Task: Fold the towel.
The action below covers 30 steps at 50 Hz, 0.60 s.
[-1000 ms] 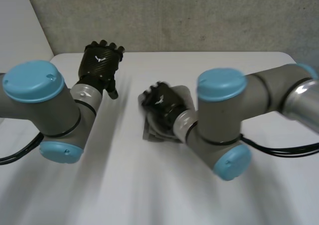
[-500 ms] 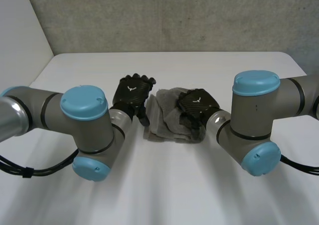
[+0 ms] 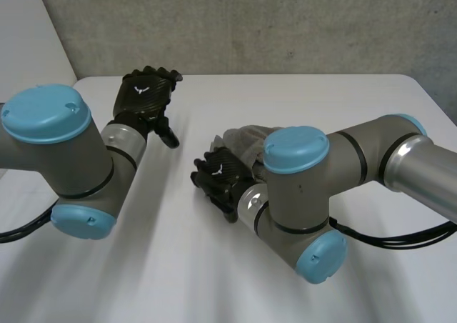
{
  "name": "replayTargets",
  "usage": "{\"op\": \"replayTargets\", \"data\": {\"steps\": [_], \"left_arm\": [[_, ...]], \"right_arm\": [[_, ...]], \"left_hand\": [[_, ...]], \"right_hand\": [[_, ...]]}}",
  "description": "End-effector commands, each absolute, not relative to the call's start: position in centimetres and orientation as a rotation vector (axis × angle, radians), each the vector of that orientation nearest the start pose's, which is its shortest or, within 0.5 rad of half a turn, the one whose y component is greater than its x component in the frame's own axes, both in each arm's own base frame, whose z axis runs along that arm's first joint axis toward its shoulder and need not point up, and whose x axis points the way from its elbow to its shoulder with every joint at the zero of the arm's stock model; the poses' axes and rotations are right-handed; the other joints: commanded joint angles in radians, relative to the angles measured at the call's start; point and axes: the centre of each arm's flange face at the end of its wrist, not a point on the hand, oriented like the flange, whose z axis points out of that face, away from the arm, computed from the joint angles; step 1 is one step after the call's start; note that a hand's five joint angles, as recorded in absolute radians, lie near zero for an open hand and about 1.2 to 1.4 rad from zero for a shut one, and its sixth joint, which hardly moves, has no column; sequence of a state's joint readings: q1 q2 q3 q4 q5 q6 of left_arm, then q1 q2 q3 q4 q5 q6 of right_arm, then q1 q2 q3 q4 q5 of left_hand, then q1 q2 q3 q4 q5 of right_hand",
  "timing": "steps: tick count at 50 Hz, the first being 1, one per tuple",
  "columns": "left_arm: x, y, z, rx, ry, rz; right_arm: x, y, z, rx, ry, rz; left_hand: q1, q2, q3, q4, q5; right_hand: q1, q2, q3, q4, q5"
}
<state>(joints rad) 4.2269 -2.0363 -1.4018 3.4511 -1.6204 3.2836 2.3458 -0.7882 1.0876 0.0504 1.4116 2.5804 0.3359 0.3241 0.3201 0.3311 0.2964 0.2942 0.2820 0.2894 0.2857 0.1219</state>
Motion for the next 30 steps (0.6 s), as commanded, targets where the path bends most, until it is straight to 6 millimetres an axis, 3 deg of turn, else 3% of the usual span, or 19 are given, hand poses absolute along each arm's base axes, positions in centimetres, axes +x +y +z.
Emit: {"op": "replayTargets", "data": {"steps": [1,3,7,11,15,21,24,30], "left_arm": [[-30.0,-30.4,22.7,0.66,2.255,-2.386],[-29.9,-30.5,22.9,0.654,2.249,-2.391],[-29.8,-30.3,23.7,0.641,2.234,-2.415],[-29.7,-30.2,23.6,0.627,2.254,-2.417],[-29.7,-30.2,23.6,0.611,2.265,-2.422],[-29.9,-30.2,22.9,0.616,2.293,-2.407],[-30.0,-30.3,22.6,0.624,2.296,-2.401],[-30.6,-31.1,21.8,0.631,2.303,-2.397]], "right_arm": [[38.3,-23.0,21.2,-1.38,1.857,-1.858],[35.5,-25.4,23.1,-1.231,1.952,-1.918],[33.2,-26.8,23.7,-1.134,2.022,-1.933],[30.9,-28.7,22.9,-1.068,2.12,-1.929],[29.9,-30.1,22.7,-1.03,2.147,-1.958],[29.8,-33.7,19.1,-0.929,2.22,-1.886],[30.4,-34.4,17.6,-0.882,2.23,-1.783],[32.2,-34.4,17.1,-0.749,2.144,-1.555]], "left_hand": [[-0.084,-0.072,-0.068,-0.079,-0.219],[-0.084,-0.072,-0.068,-0.079,-0.219],[-0.087,-0.075,-0.071,-0.082,-0.222],[-0.087,-0.075,-0.071,-0.082,-0.222],[-0.087,-0.075,-0.071,-0.082,-0.222],[-0.081,-0.07,-0.066,-0.077,-0.216],[-0.081,-0.07,-0.066,-0.076,-0.216],[-0.078,-0.067,-0.063,-0.074,-0.213]], "right_hand": [[-0.12,-0.108,-0.115,-0.111,-0.122],[-0.12,-0.108,-0.115,-0.111,-0.122],[-0.12,-0.108,-0.115,-0.111,-0.122],[-0.12,-0.108,-0.115,-0.111,-0.122],[-0.12,-0.108,-0.115,-0.111,-0.122],[-0.12,-0.108,-0.115,-0.111,-0.122],[-0.12,-0.108,-0.115,-0.111,-0.122],[-0.12,-0.108,-0.115,-0.111,-0.122]]}}
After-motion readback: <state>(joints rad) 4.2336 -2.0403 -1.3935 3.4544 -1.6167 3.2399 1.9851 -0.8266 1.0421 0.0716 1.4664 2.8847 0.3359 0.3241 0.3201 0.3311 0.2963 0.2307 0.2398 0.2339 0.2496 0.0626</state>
